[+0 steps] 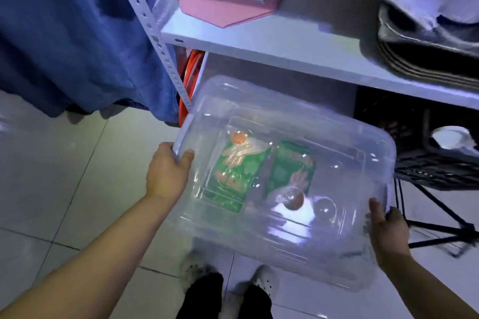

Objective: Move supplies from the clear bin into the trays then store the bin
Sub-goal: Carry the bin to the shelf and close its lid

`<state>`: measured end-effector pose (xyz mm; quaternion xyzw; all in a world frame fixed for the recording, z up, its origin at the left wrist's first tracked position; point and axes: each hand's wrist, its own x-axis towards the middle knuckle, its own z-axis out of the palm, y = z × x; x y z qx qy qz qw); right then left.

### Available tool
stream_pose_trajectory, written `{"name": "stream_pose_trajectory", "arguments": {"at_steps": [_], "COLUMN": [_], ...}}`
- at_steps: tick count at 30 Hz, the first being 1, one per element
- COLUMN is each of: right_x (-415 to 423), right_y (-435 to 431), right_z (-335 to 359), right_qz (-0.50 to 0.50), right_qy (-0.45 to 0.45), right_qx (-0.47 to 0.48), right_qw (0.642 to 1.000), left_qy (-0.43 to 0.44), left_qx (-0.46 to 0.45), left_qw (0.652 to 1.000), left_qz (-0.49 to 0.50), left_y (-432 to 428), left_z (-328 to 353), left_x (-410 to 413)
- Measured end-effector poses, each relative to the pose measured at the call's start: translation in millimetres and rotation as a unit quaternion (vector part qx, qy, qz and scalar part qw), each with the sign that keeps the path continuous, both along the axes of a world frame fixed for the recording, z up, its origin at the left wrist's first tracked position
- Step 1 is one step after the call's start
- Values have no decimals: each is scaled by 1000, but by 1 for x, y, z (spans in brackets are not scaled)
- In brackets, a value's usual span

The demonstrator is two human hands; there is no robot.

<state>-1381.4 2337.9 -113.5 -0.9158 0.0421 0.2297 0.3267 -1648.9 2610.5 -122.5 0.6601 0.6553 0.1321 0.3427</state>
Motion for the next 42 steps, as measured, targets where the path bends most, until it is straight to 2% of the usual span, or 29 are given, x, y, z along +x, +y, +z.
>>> {"name": "stream_pose_trajectory", "arguments": {"at_steps": [5, 10, 13, 16, 19, 22, 24, 26, 28, 30, 32, 36, 39, 42], "right_x": [-3, -3, -5, -6, -9, -15, -23, -33, -45, -55, -70, -80, -77, -49], "right_y": [13, 38, 50, 60, 72, 88, 106, 126, 149, 169, 194, 205, 196, 190], "right_z": [10, -1, -7, -10, -7, -5, -3, 0, 3, 7, 13, 13, 12, 10], "right_qz": [-67, -131, -178, -224, -251, -260, -275, -285, -296, -310, -323, -325, -252, -244], "right_qy": [0, -2, -7, 3, 17, 20, 20, 18, 21, 39, 106, 256, 289, 260], "right_qx": [37, 39, 40, 33, 27, 10, 6, 6, 21, 43, 96, 239, 263, 294], "right_qw": [997, 991, 983, 974, 968, 965, 961, 958, 955, 949, 935, 878, 885, 887], "left_qy": [47, 73, 58, 36, 36, 15, -51, -110, -119, -168, -197, -224, -240, -277], "left_qx": [42, 26, 16, 61, 109, 66, -15, -144, -255, -348, -404, -397, -356, -322], "left_qw": [995, 979, 961, 949, 962, 981, 985, 974, 953, 920, 893, 887, 899, 898], "left_qz": [-74, -186, -269, -306, -247, -181, -162, -133, -107, -69, -21, 68, 86, 115], "left_y": [50, 104, 121, 126, 112, 88, 72, 51, 30, 12, 13, 34, 62, 92], "left_z": [25, 18, 14, 17, 22, 18, 17, 19, 24, 25, 26, 27, 26, 25], "left_x": [42, 90, 106, 108, 95, 78, 72, 71, 73, 76, 65, 54, 49, 50]}}
